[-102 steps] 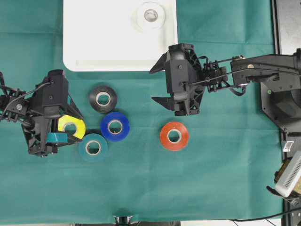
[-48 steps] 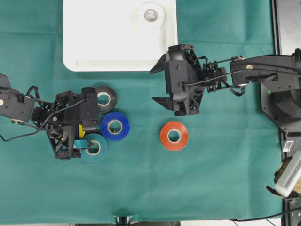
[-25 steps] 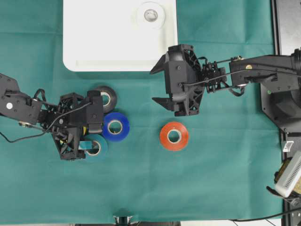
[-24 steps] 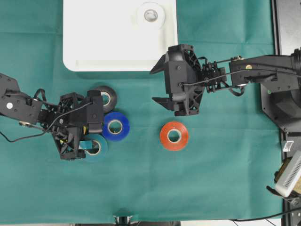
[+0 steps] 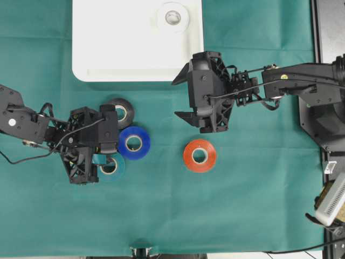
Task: Put the tape alternately from left to right into the white case.
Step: 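Move the left gripper down onto the teal tape roll, then grasp the teal roll through its hole with the left gripper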
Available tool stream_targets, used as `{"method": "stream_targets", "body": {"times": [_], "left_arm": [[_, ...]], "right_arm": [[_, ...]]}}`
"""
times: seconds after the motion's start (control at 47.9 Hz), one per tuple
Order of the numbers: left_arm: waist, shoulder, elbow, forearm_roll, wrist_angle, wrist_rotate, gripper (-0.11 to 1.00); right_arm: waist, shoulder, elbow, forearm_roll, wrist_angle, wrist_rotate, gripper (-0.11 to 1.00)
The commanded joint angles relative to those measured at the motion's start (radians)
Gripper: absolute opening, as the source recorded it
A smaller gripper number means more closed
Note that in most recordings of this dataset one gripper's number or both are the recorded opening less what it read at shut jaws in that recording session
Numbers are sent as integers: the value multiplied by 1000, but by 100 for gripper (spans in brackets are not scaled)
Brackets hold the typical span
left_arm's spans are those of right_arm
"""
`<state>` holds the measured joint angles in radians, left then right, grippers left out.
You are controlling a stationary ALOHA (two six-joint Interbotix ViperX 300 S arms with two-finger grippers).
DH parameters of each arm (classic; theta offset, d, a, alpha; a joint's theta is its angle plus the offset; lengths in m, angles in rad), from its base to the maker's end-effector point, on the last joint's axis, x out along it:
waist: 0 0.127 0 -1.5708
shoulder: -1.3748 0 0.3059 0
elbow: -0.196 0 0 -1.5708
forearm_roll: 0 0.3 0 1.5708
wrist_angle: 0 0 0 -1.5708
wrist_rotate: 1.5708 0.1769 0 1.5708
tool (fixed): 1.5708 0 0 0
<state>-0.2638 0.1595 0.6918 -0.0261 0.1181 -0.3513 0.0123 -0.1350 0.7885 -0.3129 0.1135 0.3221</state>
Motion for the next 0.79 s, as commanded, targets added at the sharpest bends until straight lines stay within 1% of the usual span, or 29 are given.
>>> {"method": "stream_targets", "body": {"times": [0.0,0.376,0.627,0.773], "left_arm": [[-11,-14,-5,0,18,-2,26],[-29,-35,-14,0,20,-2,26],[-69,-114,-29,2,26,-2,26],[-72,-163,-32,0,26,-2,26]], "right_arm": [[3,-8,-9,0,-6,0,84],[3,-8,-11,-2,-9,-2,84],[3,-8,-9,0,-9,0,84],[3,-8,-9,0,-9,-2,84]]}}
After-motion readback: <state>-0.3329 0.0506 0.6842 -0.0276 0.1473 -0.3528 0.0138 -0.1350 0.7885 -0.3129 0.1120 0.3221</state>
